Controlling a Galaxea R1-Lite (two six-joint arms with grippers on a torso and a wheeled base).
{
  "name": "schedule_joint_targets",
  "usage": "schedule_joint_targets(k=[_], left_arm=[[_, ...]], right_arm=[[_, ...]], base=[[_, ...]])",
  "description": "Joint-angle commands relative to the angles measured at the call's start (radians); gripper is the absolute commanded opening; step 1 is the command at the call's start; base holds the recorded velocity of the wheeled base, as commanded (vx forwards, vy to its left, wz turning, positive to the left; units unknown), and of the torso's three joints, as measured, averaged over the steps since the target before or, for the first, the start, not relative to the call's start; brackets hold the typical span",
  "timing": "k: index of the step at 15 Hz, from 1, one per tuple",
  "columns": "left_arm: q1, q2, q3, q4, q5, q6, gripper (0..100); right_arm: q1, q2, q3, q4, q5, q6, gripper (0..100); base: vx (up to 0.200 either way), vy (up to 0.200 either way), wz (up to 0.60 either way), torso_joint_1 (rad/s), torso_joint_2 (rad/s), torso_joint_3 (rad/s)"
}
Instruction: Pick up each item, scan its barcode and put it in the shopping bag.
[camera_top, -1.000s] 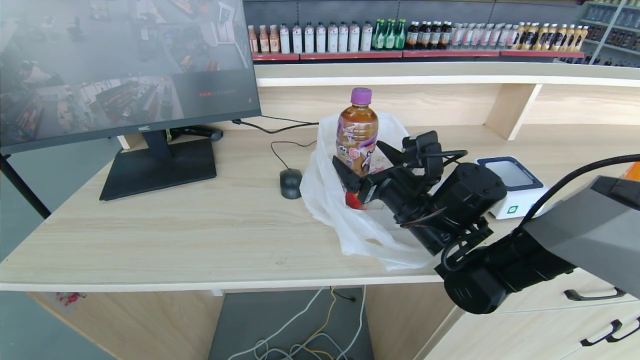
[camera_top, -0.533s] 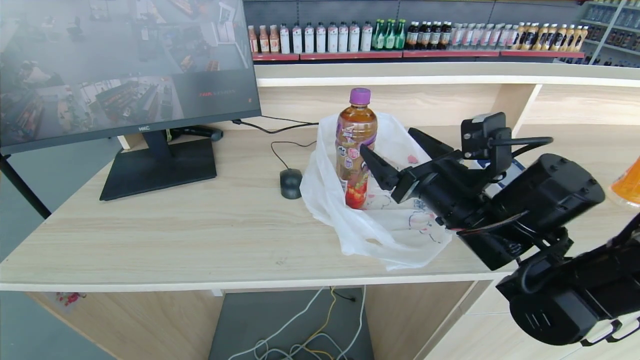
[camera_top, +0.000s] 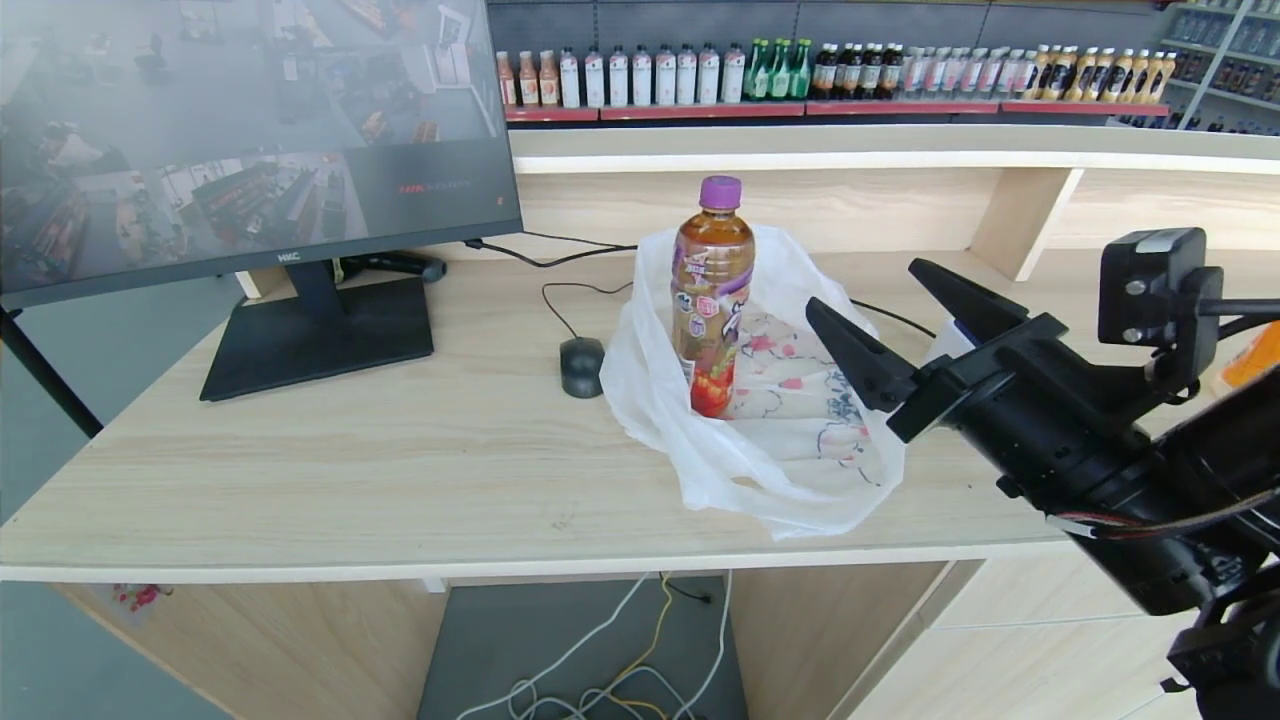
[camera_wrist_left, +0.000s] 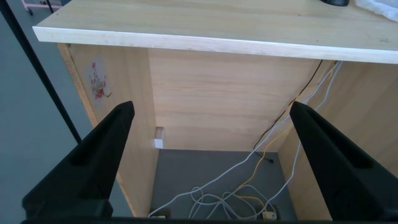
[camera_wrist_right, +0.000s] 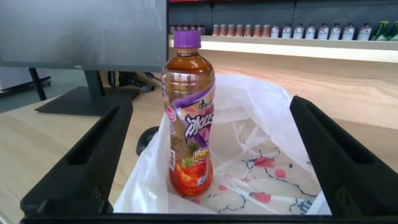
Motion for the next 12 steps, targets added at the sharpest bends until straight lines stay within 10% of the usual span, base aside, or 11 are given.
schedule_joint_targets(k=[1,12], left_arm=[[-0.001,0.000,0.000,0.000,0.000,0.000,100],[0.001,0.000,0.000,0.000,0.001,0.000,100]], right_arm=[[0.000,-0.029,0.003,-0.001,0.000,0.002,100],[0.000,-0.019,-0.006,-0.001,0.002,-0.004,100]], base=[[0.000,0.000,0.00,0.000,0.00,0.000],[0.000,0.000,0.00,0.000,0.00,0.000]])
